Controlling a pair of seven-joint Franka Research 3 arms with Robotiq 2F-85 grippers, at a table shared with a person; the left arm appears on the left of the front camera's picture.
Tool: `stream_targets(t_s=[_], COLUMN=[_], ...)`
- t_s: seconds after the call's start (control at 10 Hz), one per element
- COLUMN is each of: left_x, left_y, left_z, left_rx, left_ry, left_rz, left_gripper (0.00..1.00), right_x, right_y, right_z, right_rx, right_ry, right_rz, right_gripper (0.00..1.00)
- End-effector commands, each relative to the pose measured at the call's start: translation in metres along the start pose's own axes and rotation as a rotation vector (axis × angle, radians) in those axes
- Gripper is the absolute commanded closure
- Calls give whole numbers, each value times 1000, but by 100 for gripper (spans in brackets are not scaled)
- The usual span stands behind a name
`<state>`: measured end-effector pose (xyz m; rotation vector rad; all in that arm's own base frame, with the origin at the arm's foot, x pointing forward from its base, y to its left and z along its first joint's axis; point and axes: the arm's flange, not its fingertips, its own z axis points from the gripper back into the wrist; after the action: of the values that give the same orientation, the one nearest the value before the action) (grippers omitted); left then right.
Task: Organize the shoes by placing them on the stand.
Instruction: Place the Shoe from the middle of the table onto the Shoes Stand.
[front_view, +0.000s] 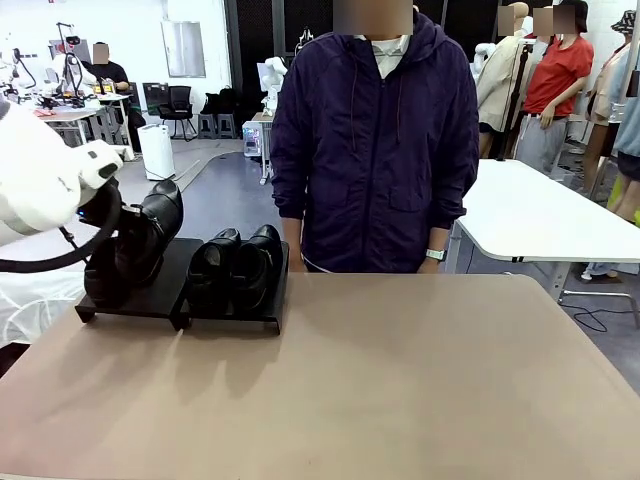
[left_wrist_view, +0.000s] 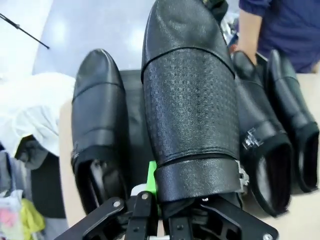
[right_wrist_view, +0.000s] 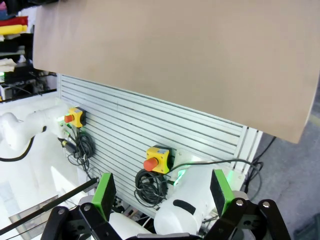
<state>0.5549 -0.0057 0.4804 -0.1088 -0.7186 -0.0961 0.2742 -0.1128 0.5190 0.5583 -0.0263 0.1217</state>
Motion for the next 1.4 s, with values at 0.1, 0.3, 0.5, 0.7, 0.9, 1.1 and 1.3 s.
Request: stream_targets(t_s=[0.1, 0.3, 0.5, 0.7, 0.9, 1.1, 1.3], left_x=[1, 2, 2, 4, 3, 3, 4], left_y=[5, 10, 14, 15, 15, 18, 17], left_z=[-32, -48, -61, -68, -74, -78, -78], left_rx=[-14, -15, -20, -31, -24, -10, -9], left_ry=[-63, -35, 26, 84, 120, 152, 151], left_rz=[-51, -65, -60, -59, -57, -59, -53], left_gripper=[100, 100, 100, 100, 100, 100, 62], right_x=[1, 1, 1, 1, 1, 1, 1], right_y=[1, 1, 1, 1, 1, 1, 1], right_z=[2, 2, 2, 2, 2, 2, 2], right_rx=[5, 5, 5, 5, 5, 5, 5], right_ry=[2, 2, 2, 2, 2, 2, 2], right_rz=[0, 0, 0, 0, 0, 0, 0], right_gripper=[0, 0, 0, 0, 0, 0, 0])
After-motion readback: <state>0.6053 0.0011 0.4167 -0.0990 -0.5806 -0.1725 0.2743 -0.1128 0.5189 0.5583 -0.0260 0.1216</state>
